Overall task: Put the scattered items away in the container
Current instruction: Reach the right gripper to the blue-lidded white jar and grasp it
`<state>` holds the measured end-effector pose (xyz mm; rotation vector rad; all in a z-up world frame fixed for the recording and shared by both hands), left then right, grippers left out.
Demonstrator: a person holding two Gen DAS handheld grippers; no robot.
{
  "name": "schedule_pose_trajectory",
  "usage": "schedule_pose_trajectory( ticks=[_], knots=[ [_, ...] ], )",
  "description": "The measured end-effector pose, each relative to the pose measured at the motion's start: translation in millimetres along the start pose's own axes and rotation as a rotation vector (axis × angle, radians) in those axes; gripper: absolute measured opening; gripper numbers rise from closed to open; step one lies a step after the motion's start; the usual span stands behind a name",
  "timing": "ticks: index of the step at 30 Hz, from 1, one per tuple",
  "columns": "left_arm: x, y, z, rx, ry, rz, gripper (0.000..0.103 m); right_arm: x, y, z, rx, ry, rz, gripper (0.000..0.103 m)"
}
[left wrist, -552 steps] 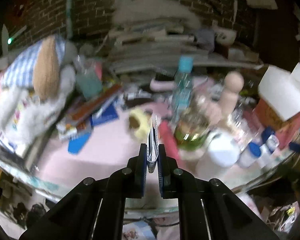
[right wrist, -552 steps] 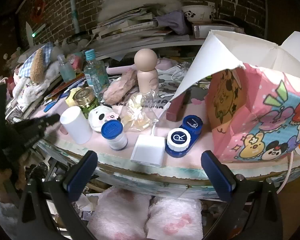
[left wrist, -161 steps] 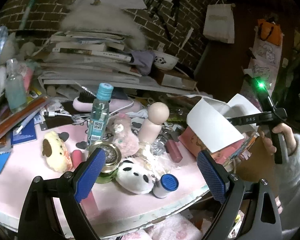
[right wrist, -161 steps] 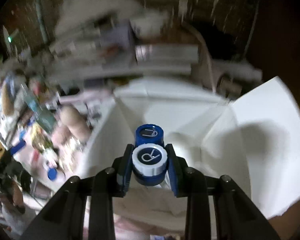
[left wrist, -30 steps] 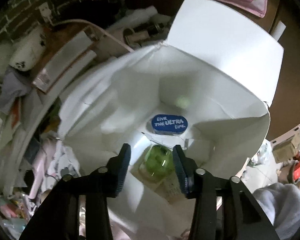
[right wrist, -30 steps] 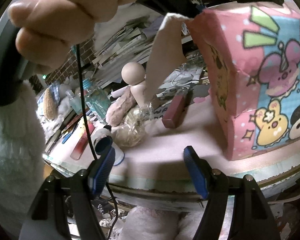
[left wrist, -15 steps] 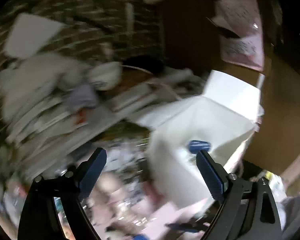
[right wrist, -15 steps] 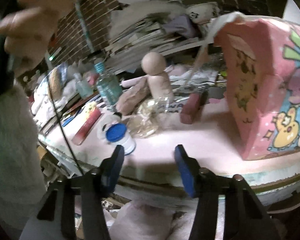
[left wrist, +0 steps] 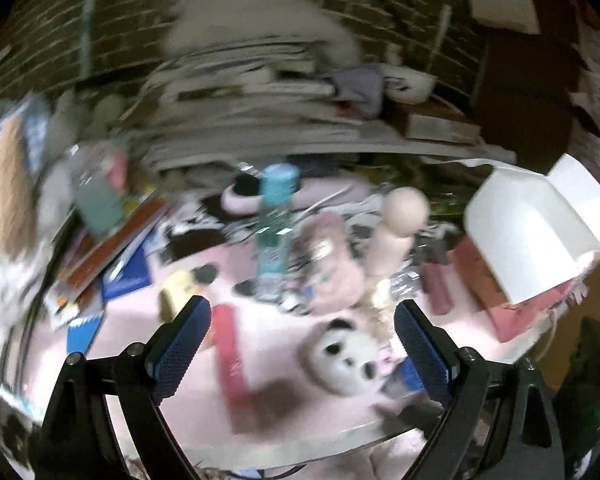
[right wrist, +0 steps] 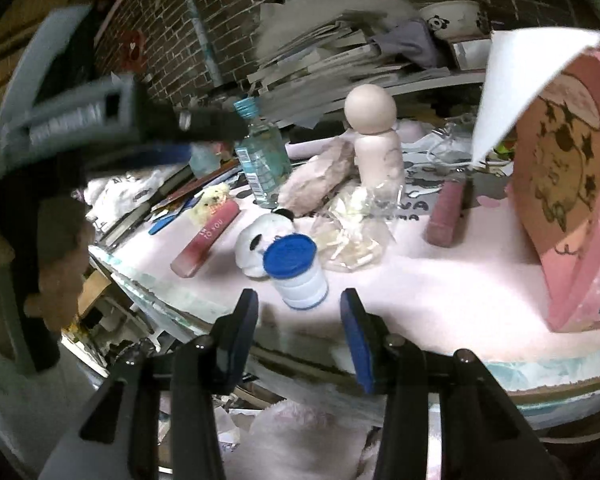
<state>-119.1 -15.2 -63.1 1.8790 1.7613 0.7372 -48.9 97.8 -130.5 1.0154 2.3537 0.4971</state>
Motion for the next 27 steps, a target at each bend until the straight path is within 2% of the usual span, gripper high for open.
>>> schedule_pose_trajectory(
  ticks=[3,7,11,13,15,27],
  knots=[
    [-16,-3,9,-0.004,0.024,-0.035,0.092,-2,-5,-3,0.0,0.02,0.029,0.04],
    [-22,-6,21,-0.01,0.033,-0.007,0.092,3,-7,-6,-0.002,0.019,0.05,0.04],
    [-29,-10,31,-0.024,0.033,-0.032,0.092,5,-14,-8,-0.013,0.021,0.059,0.04],
    [-32,-13,34,-0.029,0.033,-0.039,0.092,5,-16,-8,-0.017,0.027,0.061,0.038],
    [-32,-14,36,-0.029,0.031,-0.04,0.092,4,-19,-8,-0.024,0.035,0.062,0.031],
    [-31,-17,41,-0.041,0.033,-0.022,0.092,4,-16,-13,0.001,0.055,0.096,0.026]
  ],
)
Point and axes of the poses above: each gripper's, at about its wrist camera, not at the fingertips, and y roughly against the way its jaws point, x to its right, z to its underside, the point moved 9 cm from there along -y, roughly the way its jaws point, and after that the axes turned 7 degrees about -z, right-handed, at the moved point
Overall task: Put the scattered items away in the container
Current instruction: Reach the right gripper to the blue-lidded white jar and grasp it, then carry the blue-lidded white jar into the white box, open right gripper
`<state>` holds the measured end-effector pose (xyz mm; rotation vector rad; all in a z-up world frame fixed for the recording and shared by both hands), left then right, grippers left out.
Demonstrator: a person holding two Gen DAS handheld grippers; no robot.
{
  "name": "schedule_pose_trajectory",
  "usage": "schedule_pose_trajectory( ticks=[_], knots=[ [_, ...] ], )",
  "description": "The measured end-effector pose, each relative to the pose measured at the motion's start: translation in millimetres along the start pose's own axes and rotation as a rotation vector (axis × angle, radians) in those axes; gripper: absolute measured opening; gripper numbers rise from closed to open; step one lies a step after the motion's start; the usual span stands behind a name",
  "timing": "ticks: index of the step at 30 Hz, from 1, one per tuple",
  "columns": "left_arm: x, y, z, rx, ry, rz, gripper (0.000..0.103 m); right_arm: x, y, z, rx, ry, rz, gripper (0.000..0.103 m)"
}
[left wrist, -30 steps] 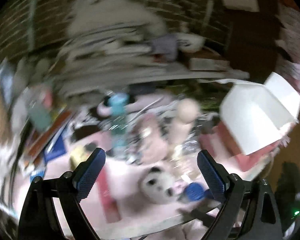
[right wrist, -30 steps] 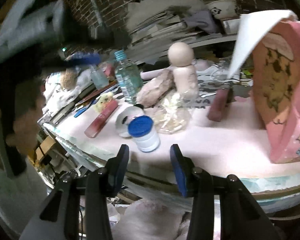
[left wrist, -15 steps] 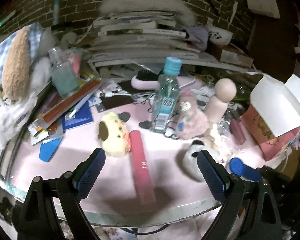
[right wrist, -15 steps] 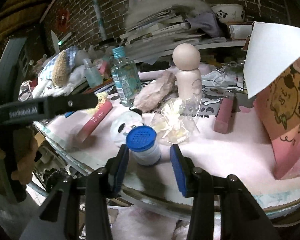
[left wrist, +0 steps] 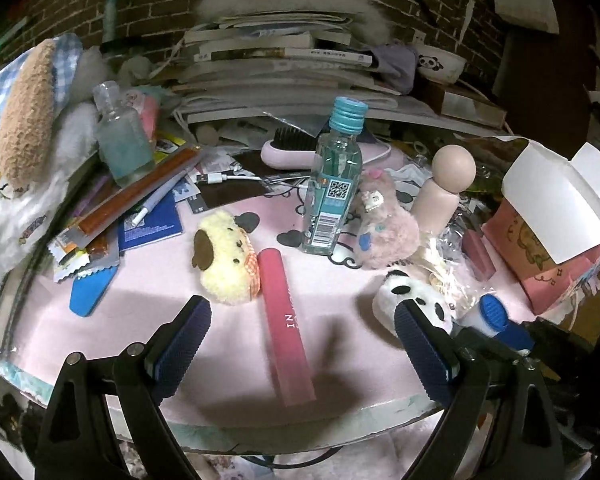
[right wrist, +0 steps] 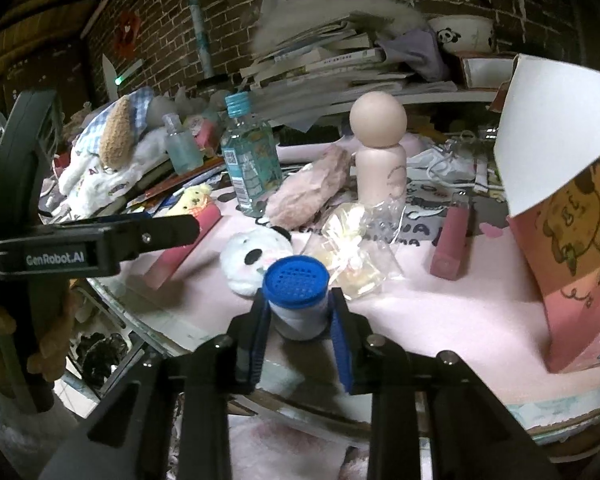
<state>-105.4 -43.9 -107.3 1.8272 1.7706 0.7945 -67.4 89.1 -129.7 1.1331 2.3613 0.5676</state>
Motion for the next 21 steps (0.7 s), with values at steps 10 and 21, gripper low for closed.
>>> schedule_pose_trajectory(
  ticks=[10,21],
  knots=[
    [-3,1,3,-0.007,0.014,-0.006,0.092,-10,22,-23,0.067,0.029,-0.018,0.026],
    [6,2,4,-0.012,0.003,0.01,0.092,-5,87,-95,0.205,0.14,0.083,0.026]
  ],
)
Point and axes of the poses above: each gripper's, at about its wrist camera, not at the fingertips, and y roughly against the way its jaws point, x to its right, z to its underside, the point moved 9 cm from there along -y, roughly the way its jaws point, and after that the axes turned 7 degrees about -z, right-handed, at the moved point
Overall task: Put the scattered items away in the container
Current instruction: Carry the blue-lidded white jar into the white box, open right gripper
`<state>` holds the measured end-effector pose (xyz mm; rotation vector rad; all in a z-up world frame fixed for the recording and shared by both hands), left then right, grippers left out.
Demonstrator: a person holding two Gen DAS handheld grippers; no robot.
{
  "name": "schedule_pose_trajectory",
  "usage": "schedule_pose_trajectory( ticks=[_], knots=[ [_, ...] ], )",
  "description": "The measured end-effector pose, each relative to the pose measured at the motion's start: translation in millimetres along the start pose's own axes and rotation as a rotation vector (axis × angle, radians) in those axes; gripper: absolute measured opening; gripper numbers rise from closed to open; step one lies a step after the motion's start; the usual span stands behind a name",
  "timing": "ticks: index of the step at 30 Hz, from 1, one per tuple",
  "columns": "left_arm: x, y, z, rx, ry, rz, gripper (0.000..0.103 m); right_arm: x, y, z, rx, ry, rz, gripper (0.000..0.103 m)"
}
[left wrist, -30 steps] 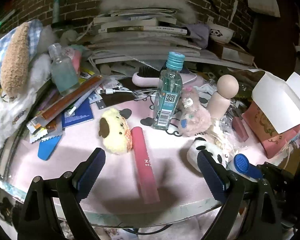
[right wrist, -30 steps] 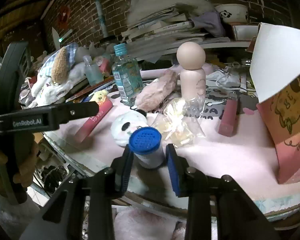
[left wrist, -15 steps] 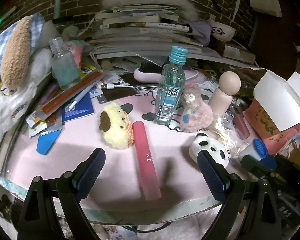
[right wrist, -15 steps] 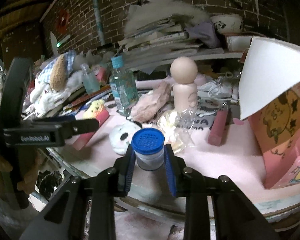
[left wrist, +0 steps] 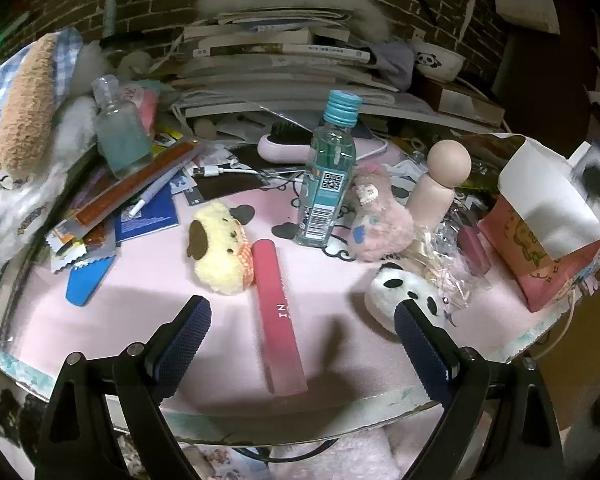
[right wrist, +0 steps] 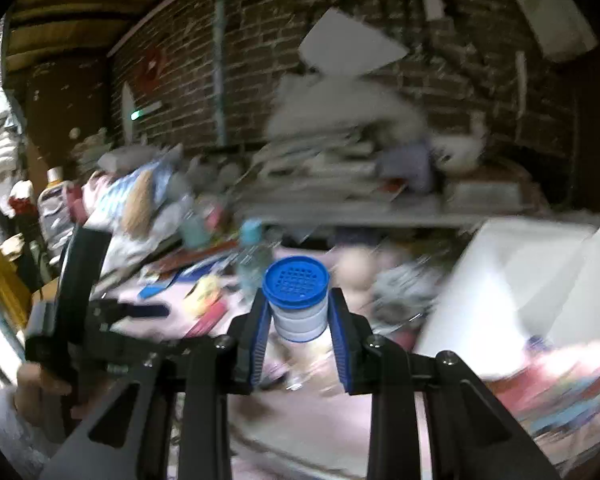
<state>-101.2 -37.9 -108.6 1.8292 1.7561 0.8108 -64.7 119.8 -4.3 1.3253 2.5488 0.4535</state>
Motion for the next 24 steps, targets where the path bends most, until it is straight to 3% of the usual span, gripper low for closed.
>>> schedule_pose_trajectory(
  ticks=[4,8,13,18,24],
  knots=[
    [6,-1,0,0.0,-0.01,0.006,0.092,40,17,-23,-0.018,-0.011,0.114,0.026],
    [11,-2,-1,-0.001,-0.02,0.012,0.092,79,20,-26,-0.141,-0.073,0.159,0.026],
    [13,-3,0,-0.009,-0.03,0.011,0.092,118,22,-24,-0.226,-0.078,0.261,0.026],
    [13,-4,0,-0.011,-0.031,0.01,0.092,144,8,-9,-0.381,-0.107,0.255,0.026],
    [12,-7,1,-0.022,-0.031,0.0,0.092,151,0,6,-0.447,-0.111,0.251,0.026]
  ],
)
Point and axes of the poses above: each gripper's, at about its wrist camera, not at the fingertips, and y roughly against the way its jaws point, x to its right, z to its underside, the point moved 9 cm from there along -y, roughly the way its jaws point, and after that the axes turned 7 degrees about -z, right-handed, at the moved point
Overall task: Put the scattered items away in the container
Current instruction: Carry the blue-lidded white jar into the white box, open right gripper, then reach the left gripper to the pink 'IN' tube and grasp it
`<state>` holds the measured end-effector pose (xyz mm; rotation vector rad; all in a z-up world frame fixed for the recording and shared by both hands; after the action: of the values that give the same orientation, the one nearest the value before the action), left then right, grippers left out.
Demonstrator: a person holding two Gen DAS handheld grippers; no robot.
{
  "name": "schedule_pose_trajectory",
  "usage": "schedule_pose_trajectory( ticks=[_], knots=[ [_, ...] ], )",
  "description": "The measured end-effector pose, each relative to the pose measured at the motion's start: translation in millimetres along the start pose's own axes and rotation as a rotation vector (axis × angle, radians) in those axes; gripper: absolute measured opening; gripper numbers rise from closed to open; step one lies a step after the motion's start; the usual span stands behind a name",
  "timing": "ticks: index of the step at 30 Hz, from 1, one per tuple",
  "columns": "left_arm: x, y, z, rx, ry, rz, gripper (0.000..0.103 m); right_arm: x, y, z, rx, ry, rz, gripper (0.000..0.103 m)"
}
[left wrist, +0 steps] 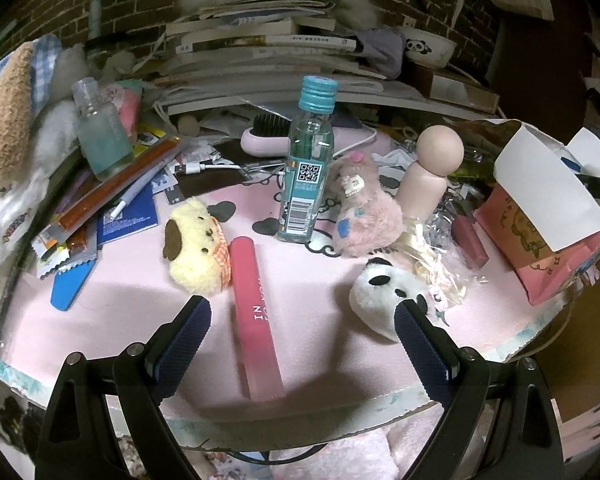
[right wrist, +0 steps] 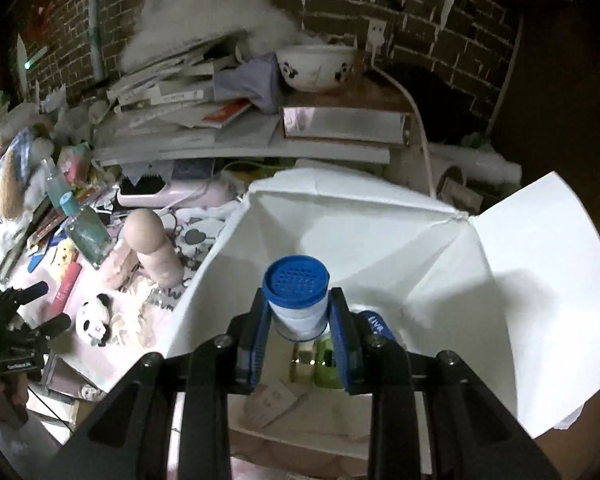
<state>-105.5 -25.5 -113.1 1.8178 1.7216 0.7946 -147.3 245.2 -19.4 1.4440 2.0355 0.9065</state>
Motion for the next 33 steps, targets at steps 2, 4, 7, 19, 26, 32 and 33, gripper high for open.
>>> schedule_pose_trajectory(
  ticks=[2,4,7,19,26,32,33],
  knots=[
    [0,-2,1,-0.006,-0.002,0.002,0.092,-1,-2,2,-0.004,0.007,0.003,0.026],
    [-1,-4,2,-0.011,-0.001,0.001,0.092,-2,-5,3,-0.005,0.012,0.008,0.026],
    [-3,-6,3,-0.017,0.003,-0.002,0.092,-2,-5,4,-0.003,0.013,0.011,0.026],
    [-3,-13,7,-0.034,-0.003,-0.015,0.092,-6,5,-2,0.062,0.005,-0.001,0.042],
    [-3,-14,7,-0.033,-0.006,-0.014,0.092,-45,27,-13,0.148,0.068,-0.064,0.045],
    [-3,-14,8,-0.034,-0.012,-0.021,0.092,-93,21,-5,0.147,0.12,-0.172,0.049],
    [-3,-14,8,-0.034,-0.013,-0.023,0.092,-101,19,-2,0.145,0.127,-0.2,0.049]
  ],
)
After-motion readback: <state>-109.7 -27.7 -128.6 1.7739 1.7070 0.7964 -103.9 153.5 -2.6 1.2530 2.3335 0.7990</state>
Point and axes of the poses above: each gripper's, at about its wrist camera, not at the fingertips, and y roughly against the way its jaws point, x to its right, z to its underside, the point moved 9 cm from there along -y, roughly the way its jaws point, and after that the axes turned 7 degrees about -z, right-handed, at the moved point
